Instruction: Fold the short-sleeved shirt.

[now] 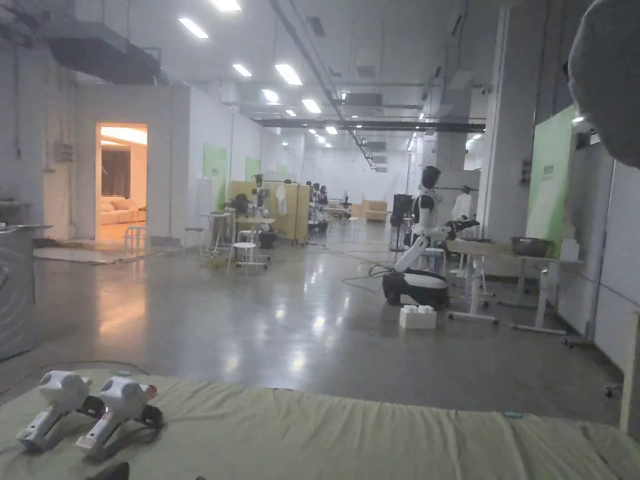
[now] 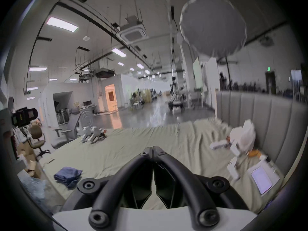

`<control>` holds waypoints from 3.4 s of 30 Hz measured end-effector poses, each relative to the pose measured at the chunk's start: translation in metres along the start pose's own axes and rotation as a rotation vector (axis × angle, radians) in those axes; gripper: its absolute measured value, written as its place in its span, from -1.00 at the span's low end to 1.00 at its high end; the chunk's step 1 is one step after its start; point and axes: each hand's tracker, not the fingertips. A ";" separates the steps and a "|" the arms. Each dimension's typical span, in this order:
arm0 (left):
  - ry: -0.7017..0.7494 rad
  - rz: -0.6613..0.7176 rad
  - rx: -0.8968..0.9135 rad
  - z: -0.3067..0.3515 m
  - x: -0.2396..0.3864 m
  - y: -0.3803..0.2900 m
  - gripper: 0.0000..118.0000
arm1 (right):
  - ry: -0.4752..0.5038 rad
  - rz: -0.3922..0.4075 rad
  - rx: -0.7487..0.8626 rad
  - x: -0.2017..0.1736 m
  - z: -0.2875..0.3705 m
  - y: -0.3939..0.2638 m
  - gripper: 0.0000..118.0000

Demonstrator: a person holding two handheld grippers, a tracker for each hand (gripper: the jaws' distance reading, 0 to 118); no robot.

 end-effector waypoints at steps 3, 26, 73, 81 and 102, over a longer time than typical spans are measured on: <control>0.015 -0.029 -0.014 0.007 0.027 0.001 -0.15 | -0.021 0.057 0.062 0.000 0.016 0.008 -1.00; 0.016 -0.018 -0.003 0.025 0.021 -0.026 -1.00 | -0.064 0.100 0.045 0.006 0.027 -0.006 -1.00; -0.001 0.018 -0.043 0.024 0.023 -0.032 1.00 | -0.005 -0.006 0.007 0.001 0.031 -0.003 1.00; -0.003 0.028 -0.053 0.024 0.024 -0.032 1.00 | -0.022 -0.030 0.000 0.004 0.031 -0.006 1.00; -0.052 0.047 -0.048 0.025 0.026 -0.025 1.00 | -0.023 -0.106 -0.072 -0.009 0.029 0.003 1.00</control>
